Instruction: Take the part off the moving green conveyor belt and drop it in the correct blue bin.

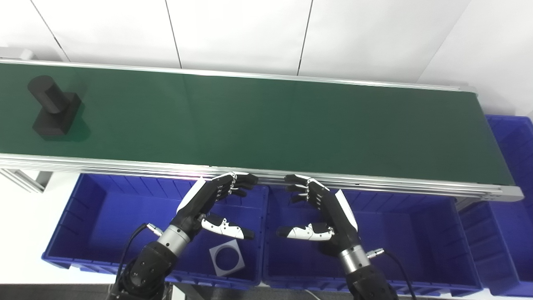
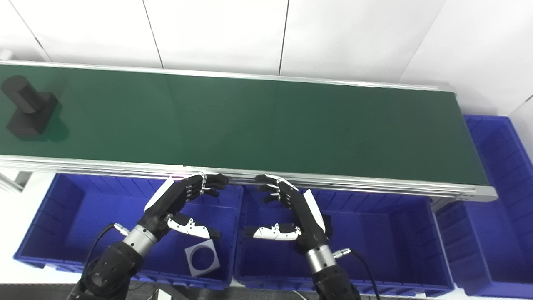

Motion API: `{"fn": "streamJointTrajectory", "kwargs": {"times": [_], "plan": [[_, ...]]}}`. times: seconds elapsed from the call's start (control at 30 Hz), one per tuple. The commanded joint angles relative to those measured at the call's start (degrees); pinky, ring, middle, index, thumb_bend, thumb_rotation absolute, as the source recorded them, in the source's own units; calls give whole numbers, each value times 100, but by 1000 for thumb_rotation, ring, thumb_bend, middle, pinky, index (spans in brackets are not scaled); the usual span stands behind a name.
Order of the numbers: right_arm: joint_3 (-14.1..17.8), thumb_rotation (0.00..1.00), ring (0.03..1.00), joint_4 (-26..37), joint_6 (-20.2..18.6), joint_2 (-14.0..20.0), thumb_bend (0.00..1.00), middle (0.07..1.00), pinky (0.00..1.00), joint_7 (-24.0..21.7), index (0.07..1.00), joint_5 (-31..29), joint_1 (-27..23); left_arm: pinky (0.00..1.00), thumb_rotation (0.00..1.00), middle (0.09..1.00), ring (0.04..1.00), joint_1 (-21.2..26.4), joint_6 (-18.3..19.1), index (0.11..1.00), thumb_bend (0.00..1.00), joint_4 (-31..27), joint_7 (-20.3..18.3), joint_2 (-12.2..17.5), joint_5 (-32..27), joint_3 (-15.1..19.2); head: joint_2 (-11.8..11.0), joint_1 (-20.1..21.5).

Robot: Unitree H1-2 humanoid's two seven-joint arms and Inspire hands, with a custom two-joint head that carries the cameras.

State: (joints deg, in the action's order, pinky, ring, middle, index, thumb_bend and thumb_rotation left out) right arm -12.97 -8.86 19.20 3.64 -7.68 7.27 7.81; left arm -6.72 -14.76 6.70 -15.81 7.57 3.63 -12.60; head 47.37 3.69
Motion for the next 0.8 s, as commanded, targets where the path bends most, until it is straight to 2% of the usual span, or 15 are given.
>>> {"fn": "streamJointTrajectory", "kwargs": {"times": [0.0, 0.77], "plan": [[20, 212, 747, 93, 231, -75, 855, 817, 639, 65, 744, -24, -32, 710, 0, 769, 762, 130, -229, 725, 929, -98, -12, 35, -23, -5, -1, -4], [15, 198, 748, 24, 268, -89, 844, 821, 643, 55, 746, -21, -57, 703, 0, 767, 761, 123, -238, 718, 932, -89, 4, 54, 16, 3, -23, 21]]}}
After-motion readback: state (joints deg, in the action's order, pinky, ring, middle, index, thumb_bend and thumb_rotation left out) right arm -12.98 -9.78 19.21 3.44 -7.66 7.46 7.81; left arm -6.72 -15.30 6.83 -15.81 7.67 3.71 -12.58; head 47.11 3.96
